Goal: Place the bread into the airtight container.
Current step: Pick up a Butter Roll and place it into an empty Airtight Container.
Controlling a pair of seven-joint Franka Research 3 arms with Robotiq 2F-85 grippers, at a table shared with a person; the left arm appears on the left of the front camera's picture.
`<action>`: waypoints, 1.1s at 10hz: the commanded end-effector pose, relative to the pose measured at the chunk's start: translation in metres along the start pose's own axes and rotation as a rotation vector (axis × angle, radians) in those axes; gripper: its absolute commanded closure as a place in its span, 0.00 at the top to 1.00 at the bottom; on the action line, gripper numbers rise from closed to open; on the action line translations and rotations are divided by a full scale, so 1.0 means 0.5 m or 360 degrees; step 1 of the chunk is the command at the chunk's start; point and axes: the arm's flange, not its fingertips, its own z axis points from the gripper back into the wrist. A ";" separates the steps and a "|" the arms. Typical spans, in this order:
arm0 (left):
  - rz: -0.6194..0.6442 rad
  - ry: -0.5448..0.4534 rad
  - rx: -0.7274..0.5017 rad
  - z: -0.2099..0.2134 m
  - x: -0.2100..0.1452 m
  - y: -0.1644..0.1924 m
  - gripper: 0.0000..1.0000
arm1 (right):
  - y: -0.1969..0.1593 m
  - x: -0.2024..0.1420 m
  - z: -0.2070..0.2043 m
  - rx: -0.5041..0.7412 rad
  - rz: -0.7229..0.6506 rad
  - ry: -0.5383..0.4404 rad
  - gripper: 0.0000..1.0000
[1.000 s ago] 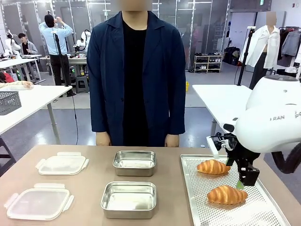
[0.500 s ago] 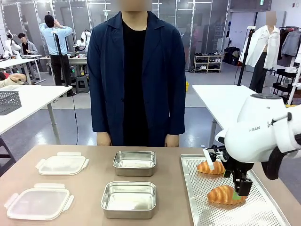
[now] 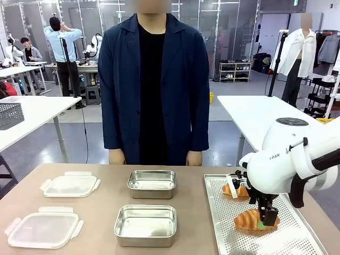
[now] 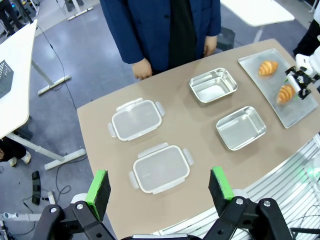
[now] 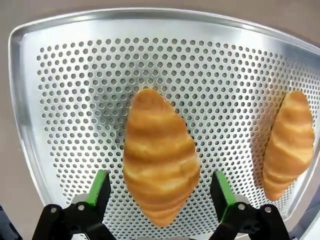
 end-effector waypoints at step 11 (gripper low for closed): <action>-0.0015 -0.0002 -0.0006 0.001 0.004 0.001 1.00 | -0.018 0.022 0.063 -0.0010 -0.0151 -0.0046 0.43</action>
